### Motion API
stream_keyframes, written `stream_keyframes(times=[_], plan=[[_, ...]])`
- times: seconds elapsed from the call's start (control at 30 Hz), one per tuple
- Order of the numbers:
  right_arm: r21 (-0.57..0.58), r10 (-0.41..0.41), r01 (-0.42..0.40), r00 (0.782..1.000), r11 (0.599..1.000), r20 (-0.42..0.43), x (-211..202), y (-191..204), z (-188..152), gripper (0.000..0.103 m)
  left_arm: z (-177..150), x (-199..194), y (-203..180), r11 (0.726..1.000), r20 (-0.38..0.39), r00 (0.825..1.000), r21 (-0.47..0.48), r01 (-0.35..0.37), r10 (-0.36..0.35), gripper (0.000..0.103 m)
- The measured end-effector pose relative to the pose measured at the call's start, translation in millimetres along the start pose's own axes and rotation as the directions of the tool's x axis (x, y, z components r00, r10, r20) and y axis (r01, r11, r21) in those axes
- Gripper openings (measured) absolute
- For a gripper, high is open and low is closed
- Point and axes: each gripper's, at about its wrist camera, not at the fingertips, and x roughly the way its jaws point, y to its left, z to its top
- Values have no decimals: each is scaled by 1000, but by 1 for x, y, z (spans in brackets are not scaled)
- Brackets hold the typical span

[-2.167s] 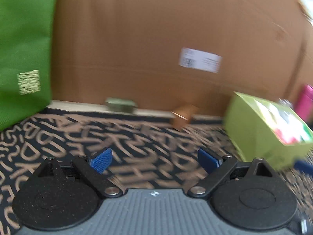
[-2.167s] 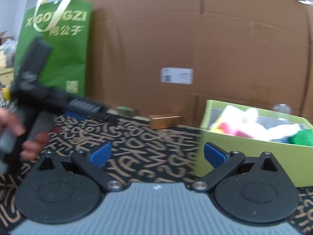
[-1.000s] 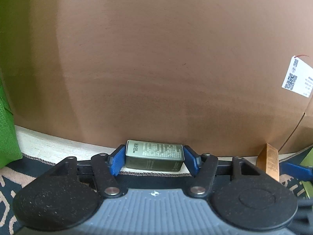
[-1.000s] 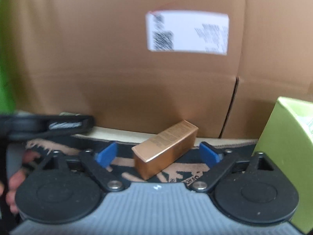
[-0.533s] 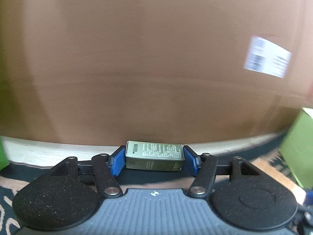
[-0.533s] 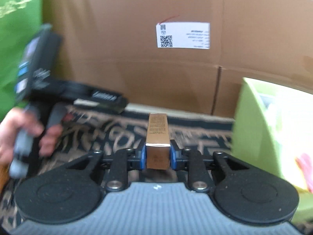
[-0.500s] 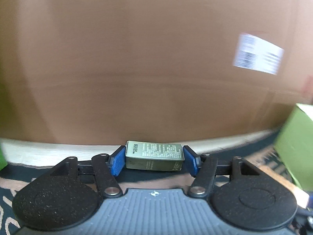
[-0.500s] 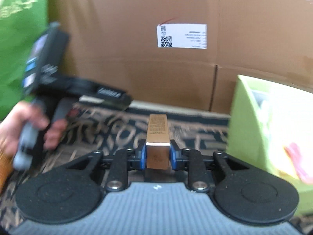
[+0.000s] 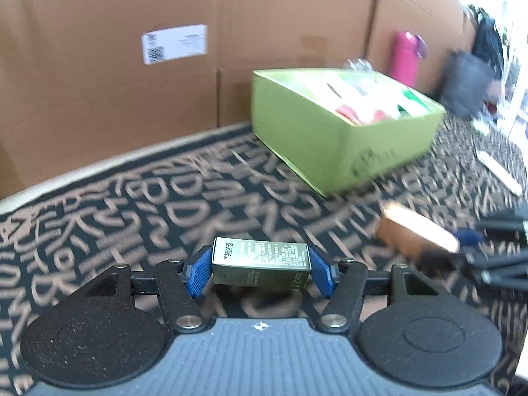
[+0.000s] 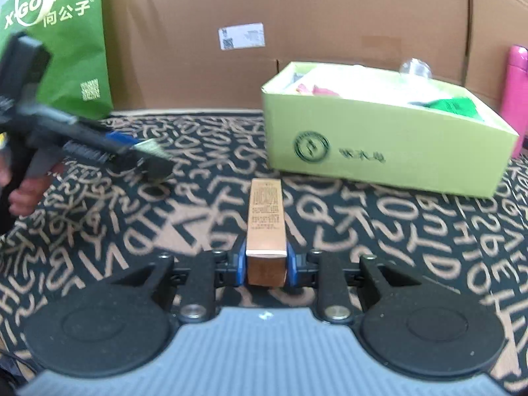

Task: Organize objects
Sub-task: 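Grasp the olive-green small box with left tool while right tool grasps the copper box, then carry the olive box and copper box into the lime-green box and release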

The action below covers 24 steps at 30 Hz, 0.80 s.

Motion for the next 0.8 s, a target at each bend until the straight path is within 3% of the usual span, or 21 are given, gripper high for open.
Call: stream_keyframes(times=[0.07, 0.13, 0.17, 0.37, 0.47, 0.57, 0.6, 0.67, 0.8], plan=[[24, 4, -4, 1000, 1000, 8, -2, -3, -3, 26, -11, -1, -12, 1000, -4, 1000, 13, -18, 18, 65], [50, 8, -9, 1000, 999, 20, 1, -6, -3, 40, -18, 12, -16, 999, -19, 999, 17, -34, 34, 66], [55, 4, -6, 1000, 998, 31, 1, -6, -2, 43, -17, 10, -13, 999, -25, 998, 17, -49, 49, 66], [38, 6, -8, 999, 999, 48, 10, -5, 3, 43, -12, 15, -16, 997, -49, 996, -1, -78, 78, 71], [13, 0, -1, 999, 1000, 34, 18, -2, 8, 43, -12, 16, -21, 995, -46, 994, 14, -95, 95, 72], [-10, 20, -20, 1000, 1000, 12, 25, -2, 8, 25, -13, 16, -25, 995, -36, 995, 37, -93, 94, 71], [-10, 20, -19, 1000, 1000, 8, 26, -3, 7, 24, -13, 16, -26, 996, -34, 996, 42, -83, 85, 65], [-3, 41, -41, 999, 999, 13, 23, -3, 4, 24, -13, 14, -26, 998, -42, 997, 32, -59, 60, 65], [97, 159, -161, 987, 982, 27, 12, -18, 1, 24, -4, 7, -32, 999, -20, 999, 22, -25, 26, 65]])
